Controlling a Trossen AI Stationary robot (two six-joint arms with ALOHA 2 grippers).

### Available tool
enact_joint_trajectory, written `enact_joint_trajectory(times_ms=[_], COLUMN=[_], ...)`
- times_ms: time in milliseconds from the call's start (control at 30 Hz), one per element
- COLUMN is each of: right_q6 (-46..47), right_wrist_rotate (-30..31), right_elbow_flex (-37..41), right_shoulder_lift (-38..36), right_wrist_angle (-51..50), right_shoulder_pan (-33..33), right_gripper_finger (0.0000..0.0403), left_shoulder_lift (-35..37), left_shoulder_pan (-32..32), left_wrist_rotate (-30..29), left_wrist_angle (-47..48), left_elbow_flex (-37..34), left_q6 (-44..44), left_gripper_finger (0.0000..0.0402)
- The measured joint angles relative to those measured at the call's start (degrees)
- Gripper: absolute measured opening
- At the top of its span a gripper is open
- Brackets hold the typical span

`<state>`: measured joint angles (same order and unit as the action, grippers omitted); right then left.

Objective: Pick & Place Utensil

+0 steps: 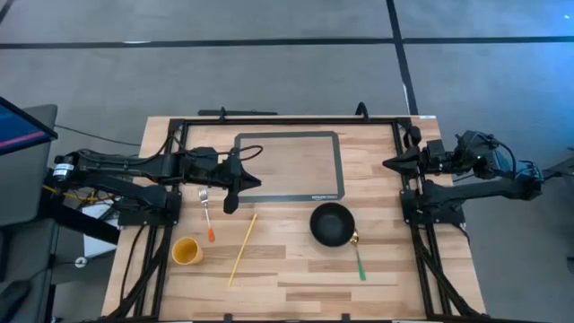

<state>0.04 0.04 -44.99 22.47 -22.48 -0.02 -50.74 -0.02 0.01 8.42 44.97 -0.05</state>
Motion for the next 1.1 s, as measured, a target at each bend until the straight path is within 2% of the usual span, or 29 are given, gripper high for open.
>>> enact_joint_trajectory(times_ms=[433,700,867,1000,1100], right_q6=[-0.01,0.06,5.24,5.57,5.56], right_wrist_rotate=[-0.01,-0.01,-0.04,-2.23,-2.64], right_elbow_flex=[0.0,0.0,0.3,3.84,7.33], right_shoulder_lift=[-0.01,0.01,0.03,0.05,0.14], right_wrist_angle=[0.0,0.46,1.34,-0.52,4.08], right_shoulder_pan=[-0.01,-0.03,-0.01,0.06,0.06], right_gripper_finger=[0.0,0.0,0.0,0.0,0.0], left_shoulder_lift=[2.58,14.17,20.69,25.02,27.72], left_shoulder_pan=[-0.79,-0.84,-0.84,-0.84,-0.84], left_wrist_rotate=[1.61,1.61,1.32,-2.24,-2.99], left_wrist_angle=[-0.9,-1.69,-3.8,-4.93,-5.9], left_elbow_flex=[-0.96,-6.2,-11.88,-16.68,-19.35], left_q6=[-3.22,-2.77,-3.21,-4.01,-6.41], left_gripper_finger=[0.003,0.003,0.003,0.003,0.003])
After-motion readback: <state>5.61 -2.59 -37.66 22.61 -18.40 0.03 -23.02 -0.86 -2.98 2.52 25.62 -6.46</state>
